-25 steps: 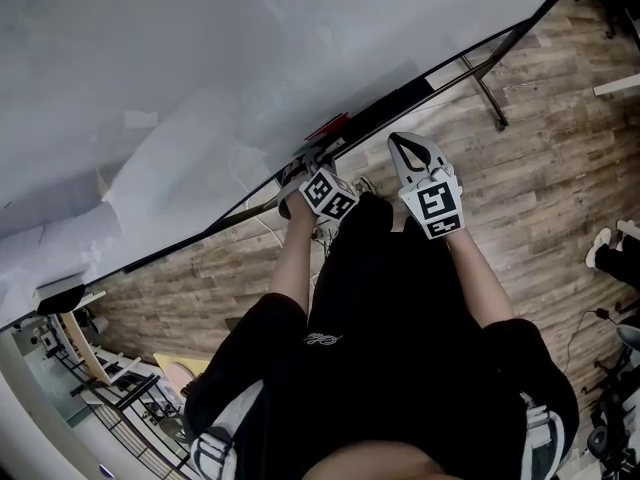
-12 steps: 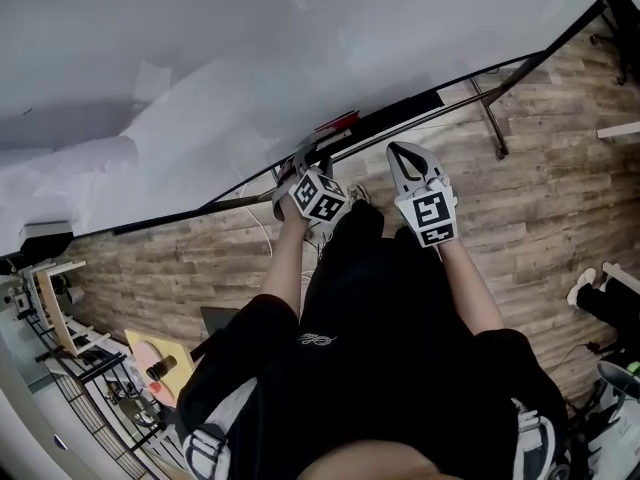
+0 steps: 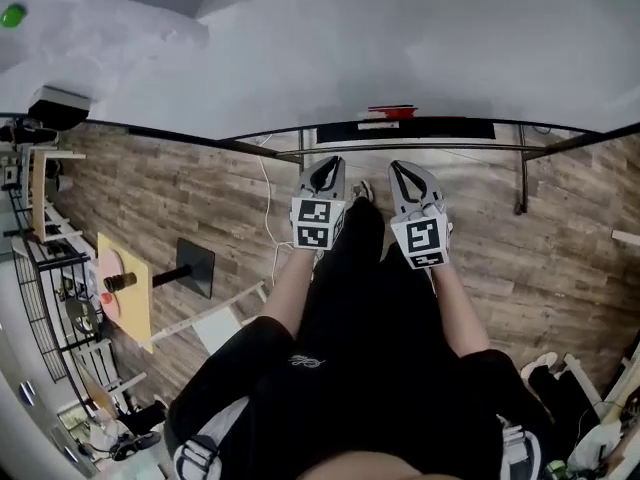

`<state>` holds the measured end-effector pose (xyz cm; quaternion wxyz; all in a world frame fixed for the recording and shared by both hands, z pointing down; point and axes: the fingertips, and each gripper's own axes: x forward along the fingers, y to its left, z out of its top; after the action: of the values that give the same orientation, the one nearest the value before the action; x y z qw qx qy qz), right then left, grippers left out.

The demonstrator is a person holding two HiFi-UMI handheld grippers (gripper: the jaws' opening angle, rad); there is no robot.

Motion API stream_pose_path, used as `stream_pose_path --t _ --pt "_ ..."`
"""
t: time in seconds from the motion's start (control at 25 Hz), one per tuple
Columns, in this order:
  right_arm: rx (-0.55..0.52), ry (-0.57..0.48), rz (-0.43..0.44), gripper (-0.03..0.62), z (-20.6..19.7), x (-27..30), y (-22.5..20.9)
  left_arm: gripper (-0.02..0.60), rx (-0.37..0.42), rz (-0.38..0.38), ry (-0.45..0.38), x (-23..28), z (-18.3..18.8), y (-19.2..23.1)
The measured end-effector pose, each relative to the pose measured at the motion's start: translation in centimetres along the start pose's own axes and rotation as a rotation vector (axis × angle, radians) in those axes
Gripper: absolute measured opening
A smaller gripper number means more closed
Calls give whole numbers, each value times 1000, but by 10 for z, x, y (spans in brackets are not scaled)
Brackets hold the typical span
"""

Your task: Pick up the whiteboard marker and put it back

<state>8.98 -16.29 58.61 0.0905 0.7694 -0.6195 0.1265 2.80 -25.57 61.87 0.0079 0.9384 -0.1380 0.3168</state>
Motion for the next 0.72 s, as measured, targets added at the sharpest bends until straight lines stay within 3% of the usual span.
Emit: stream_pose_path --t 0.08,0.28,0.4,0.6,0.72 --pt "27 -38 40 3 7 3 16 9 -78 39 -64 -21 0 7" --pt "25 -114 114 3 39 8 49 8 -96 135 -175 -66 8 30" --pt "12 -110 107 3 43 12 55 8 -139 140 -200 -77 8 38" --pt "60 -152 142 3 57 16 80 8 -138 112 -259 -102 11 49" --pt "52 -143 105 3 64 24 106 8 -124 94 -302 -127 11 65"
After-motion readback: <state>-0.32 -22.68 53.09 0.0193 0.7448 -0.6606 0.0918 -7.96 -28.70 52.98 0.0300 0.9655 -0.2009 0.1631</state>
